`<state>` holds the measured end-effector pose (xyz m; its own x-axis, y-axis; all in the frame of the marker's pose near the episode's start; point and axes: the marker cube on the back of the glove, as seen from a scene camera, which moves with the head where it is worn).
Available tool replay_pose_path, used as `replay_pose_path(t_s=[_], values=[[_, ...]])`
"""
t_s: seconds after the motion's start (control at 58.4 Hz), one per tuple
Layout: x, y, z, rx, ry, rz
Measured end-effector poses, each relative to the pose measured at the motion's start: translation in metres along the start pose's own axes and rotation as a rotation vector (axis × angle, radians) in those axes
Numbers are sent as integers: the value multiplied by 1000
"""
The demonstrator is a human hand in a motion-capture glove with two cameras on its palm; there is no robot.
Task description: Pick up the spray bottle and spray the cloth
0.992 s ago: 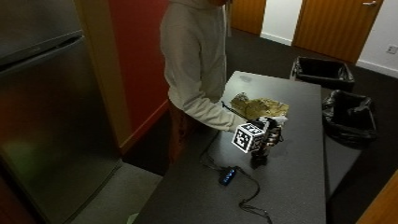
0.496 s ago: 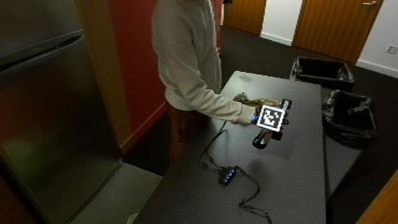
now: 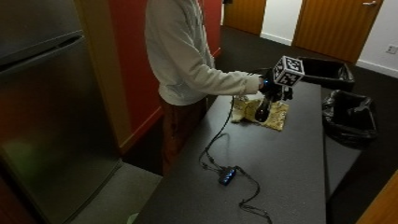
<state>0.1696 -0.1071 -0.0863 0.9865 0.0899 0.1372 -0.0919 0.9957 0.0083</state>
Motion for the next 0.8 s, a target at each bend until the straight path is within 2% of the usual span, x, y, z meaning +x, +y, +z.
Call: replay_pose_path(t_s=[0.188, 0.376, 0.53, 0.633, 0.804], values=[[-60, -1, 8, -77, 178, -23], [-89, -3, 28, -150, 328, 1], [-91, -8, 58, -220, 399, -4], [-97, -14, 76, -254, 417, 51], [-108, -17, 71, -247, 446, 43]])
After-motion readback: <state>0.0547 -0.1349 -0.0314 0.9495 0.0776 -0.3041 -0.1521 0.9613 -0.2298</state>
